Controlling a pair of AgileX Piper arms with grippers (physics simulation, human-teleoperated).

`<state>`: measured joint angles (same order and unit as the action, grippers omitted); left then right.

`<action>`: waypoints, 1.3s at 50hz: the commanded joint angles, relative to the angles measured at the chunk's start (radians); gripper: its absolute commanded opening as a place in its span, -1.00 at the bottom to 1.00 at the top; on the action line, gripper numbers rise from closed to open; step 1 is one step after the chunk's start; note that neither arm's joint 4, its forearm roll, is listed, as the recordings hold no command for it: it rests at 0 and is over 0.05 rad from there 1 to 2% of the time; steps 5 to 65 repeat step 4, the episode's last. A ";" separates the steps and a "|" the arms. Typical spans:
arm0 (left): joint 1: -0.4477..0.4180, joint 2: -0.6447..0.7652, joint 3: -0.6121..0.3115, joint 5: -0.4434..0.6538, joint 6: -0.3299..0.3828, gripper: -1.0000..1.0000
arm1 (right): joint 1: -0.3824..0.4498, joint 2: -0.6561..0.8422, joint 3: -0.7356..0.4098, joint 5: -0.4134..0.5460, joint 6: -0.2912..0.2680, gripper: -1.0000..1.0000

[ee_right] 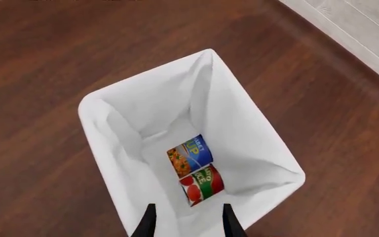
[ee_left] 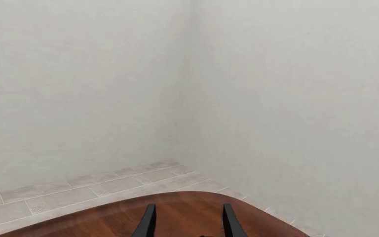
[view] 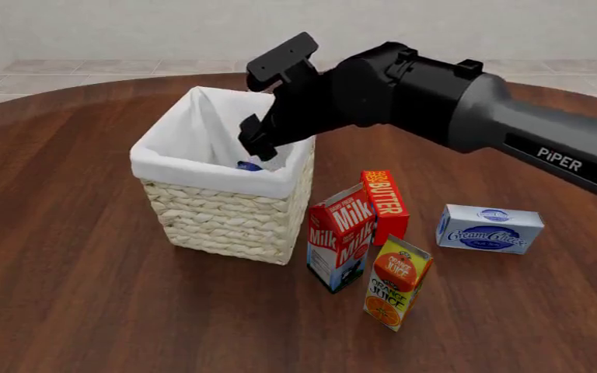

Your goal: Pick up the alphabet soup and the tomato sauce, and put them in the basket.

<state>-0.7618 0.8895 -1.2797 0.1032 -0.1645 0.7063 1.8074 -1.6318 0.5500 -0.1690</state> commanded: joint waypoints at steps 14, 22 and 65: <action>0.000 0.000 0.000 0.000 0.000 1.00 | 0.002 -0.015 -0.018 0.012 -0.010 1.00; 0.000 0.000 0.000 0.000 0.000 1.00 | 0.002 -0.015 -0.018 0.012 -0.010 1.00; 0.000 0.000 0.000 0.000 0.000 1.00 | 0.002 -0.015 -0.018 0.012 -0.010 1.00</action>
